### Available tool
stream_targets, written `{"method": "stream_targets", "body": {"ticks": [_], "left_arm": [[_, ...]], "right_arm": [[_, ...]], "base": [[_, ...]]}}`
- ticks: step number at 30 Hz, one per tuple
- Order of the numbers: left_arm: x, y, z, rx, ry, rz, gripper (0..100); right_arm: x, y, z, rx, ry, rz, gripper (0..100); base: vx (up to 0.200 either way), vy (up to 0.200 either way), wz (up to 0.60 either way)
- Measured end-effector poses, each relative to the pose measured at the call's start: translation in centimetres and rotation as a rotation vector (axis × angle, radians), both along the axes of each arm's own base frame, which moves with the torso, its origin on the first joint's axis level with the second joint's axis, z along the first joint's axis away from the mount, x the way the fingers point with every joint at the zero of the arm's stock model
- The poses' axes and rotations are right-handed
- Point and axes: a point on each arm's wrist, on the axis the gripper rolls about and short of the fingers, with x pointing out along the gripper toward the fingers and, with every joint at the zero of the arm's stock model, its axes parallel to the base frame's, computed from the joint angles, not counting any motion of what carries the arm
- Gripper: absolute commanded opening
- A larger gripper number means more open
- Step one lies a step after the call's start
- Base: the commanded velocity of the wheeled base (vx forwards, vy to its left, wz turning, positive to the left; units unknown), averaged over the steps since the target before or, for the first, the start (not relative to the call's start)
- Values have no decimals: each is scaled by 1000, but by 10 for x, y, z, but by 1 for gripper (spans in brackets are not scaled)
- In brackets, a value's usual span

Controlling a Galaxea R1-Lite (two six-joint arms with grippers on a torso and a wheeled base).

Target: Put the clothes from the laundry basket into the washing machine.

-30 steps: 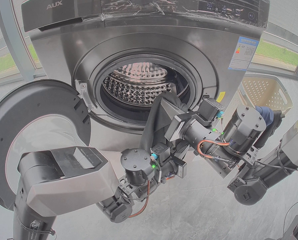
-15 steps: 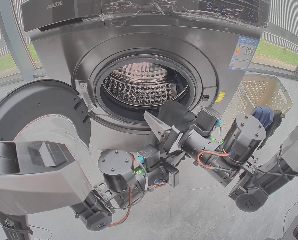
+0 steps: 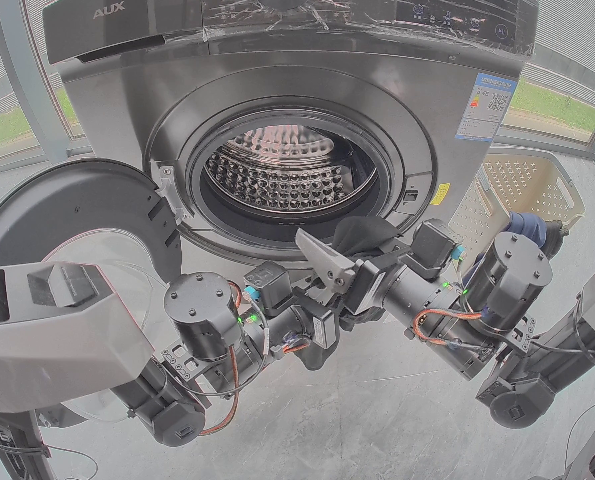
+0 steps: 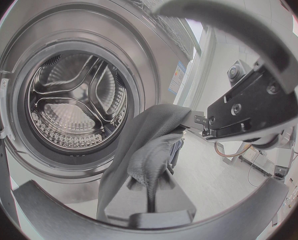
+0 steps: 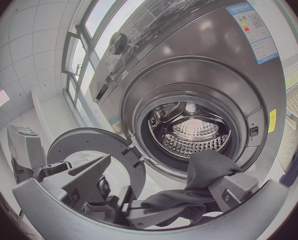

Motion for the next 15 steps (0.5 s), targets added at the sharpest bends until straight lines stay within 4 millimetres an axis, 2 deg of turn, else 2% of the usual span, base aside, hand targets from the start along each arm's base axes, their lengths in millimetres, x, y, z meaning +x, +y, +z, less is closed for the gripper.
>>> {"method": "stream_targets", "body": {"ticks": [5, 10, 15], "left_arm": [[-1, 3, 1, 1, 1, 5, 0], [-2, 11, 7, -6, -2, 18, 0], [-2, 22, 10, -6, 0, 41, 0]], "right_arm": [[10, -12, -1, 9, 17, -45, 100], [18, -31, -13, -1, 91, -99, 100], [11, -41, -19, 20, 146, -89, 100]], "base": [[0, 0, 0], [0, 0, 0], [0, 0, 0]]}}
